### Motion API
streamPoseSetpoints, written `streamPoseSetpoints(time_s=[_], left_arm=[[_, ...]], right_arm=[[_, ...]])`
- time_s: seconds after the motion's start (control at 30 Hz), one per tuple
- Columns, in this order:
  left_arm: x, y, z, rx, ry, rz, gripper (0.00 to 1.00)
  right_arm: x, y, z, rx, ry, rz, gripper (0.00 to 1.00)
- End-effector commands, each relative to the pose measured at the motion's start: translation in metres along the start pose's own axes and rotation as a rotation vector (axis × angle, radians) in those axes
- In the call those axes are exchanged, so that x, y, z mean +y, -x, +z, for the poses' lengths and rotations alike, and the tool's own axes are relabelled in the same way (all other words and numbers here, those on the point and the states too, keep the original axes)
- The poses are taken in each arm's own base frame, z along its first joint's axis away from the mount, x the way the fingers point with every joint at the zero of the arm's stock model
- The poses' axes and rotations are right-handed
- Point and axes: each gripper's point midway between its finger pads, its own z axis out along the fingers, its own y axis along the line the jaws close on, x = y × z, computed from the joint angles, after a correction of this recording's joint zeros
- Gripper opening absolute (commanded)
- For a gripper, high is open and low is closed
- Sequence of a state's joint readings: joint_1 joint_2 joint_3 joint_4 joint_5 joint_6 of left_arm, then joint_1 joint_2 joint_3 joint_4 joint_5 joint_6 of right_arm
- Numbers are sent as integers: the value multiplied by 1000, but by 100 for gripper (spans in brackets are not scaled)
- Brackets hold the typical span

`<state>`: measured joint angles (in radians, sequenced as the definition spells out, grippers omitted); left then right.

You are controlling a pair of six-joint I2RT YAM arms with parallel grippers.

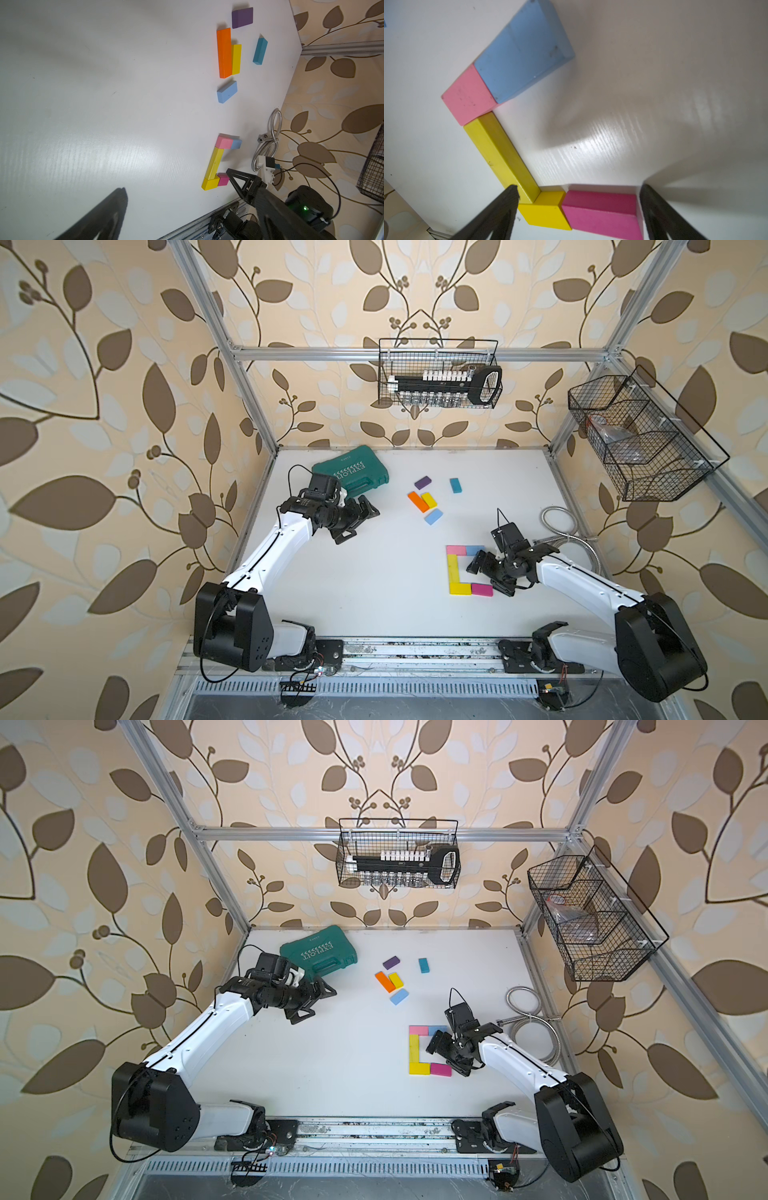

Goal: Assemble the letter c with building blocks
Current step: Assemble the building block at the center of the board.

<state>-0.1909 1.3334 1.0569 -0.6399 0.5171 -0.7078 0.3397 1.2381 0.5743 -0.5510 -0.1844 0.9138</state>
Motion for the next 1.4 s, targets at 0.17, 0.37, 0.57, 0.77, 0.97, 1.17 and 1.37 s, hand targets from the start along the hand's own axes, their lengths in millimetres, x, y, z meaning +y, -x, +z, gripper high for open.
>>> streamPoseSetpoints(time_s=[0.17, 0.37, 0.57, 0.77, 0.97, 1.17, 1.37], left_arm=[[-5, 0, 0, -4, -11, 15, 99], [-5, 0, 1, -2, -10, 16, 99], [-5, 0, 1, -2, -10, 14, 99], [-4, 0, 1, -3, -9, 15, 99], [-5, -1, 1, -2, -10, 16, 99], [-5, -1, 0, -2, -11, 16, 99], [-4, -2, 2, 3, -8, 19, 99]], right_arm=[[-2, -1, 6, 29, -5, -4, 90], [-2, 0, 8, 33, -2, -3, 90], [-3, 0, 9, 37, -2, 1, 90], [-4, 0, 9, 37, -3, 3, 90], [-7, 0, 8, 35, -7, 6, 90], [-6, 2, 1, 19, -1, 9, 90], [3, 17, -25, -54, 10, -40, 90]])
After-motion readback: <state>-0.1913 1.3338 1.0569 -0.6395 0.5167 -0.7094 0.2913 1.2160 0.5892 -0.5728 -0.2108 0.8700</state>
